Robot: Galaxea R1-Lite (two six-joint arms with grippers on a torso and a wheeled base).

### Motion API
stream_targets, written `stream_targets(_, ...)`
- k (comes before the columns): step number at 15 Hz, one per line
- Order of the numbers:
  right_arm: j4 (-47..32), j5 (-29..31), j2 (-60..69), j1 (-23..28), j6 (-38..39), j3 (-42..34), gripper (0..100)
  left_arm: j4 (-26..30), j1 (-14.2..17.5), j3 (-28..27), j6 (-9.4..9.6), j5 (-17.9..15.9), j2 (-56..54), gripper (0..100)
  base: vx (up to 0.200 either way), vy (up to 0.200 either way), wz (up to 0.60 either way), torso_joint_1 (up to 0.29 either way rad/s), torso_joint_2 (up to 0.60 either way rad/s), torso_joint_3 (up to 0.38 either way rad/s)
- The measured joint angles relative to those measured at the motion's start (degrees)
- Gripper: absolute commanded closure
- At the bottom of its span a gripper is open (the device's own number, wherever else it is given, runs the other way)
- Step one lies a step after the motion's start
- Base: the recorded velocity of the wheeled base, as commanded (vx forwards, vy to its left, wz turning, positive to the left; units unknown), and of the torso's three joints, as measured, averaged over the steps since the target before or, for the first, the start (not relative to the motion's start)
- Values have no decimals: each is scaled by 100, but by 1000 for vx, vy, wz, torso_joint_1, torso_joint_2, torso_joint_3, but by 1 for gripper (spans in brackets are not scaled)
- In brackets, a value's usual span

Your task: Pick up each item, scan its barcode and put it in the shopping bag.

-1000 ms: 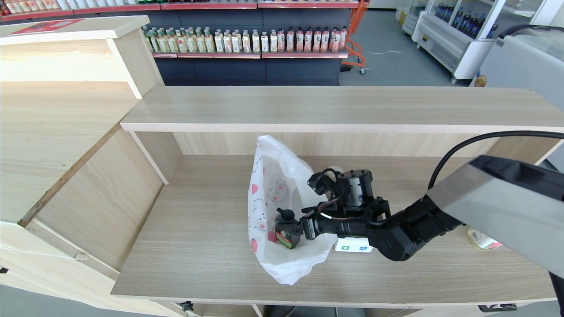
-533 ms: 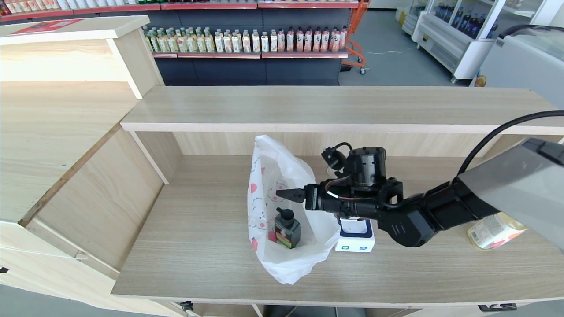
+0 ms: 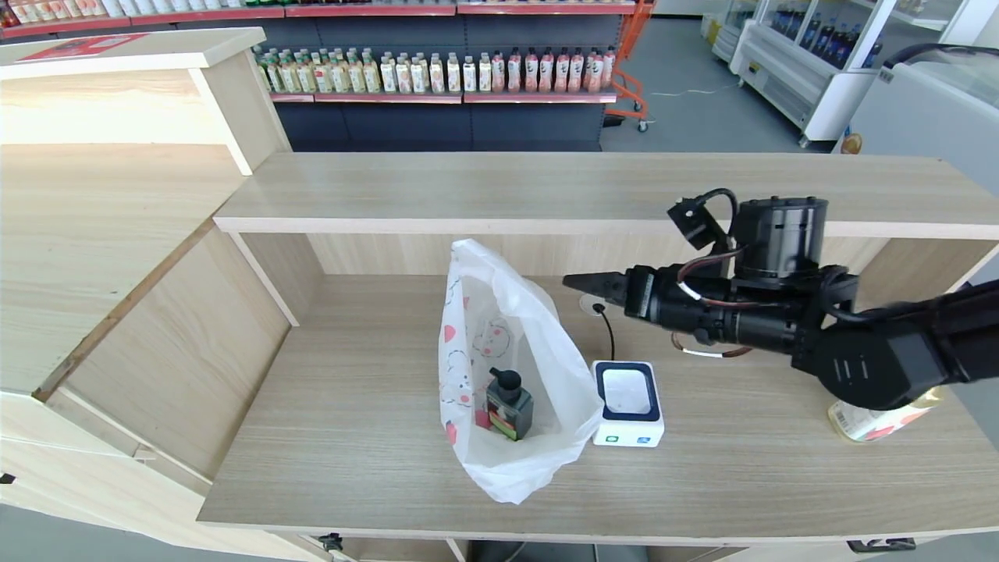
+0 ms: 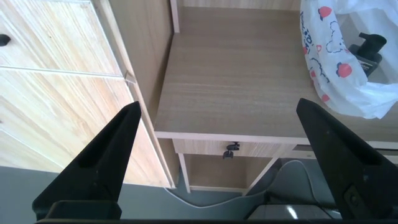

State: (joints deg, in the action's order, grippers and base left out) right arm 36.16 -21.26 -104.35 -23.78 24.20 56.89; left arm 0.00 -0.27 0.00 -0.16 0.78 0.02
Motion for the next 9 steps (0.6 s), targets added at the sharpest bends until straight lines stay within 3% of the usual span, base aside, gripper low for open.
stream_targets(3, -74, 433, 1515, 745, -989, -1627, 0, 0, 0, 0, 0, -2, 0, 0, 0, 0, 0, 0, 0, 0)
stream_targets(6, -362, 978, 3619, 1342, -1474, -3565, 0, 0, 2, 0, 0, 0, 0, 0, 0, 0, 0, 0, 0, 0)
stream_targets(9, -1580, 1297, 6103, 1838, -1901, -4681, 0, 0, 0, 0, 2, -2, 0, 0, 0, 0, 0, 0, 0, 0)
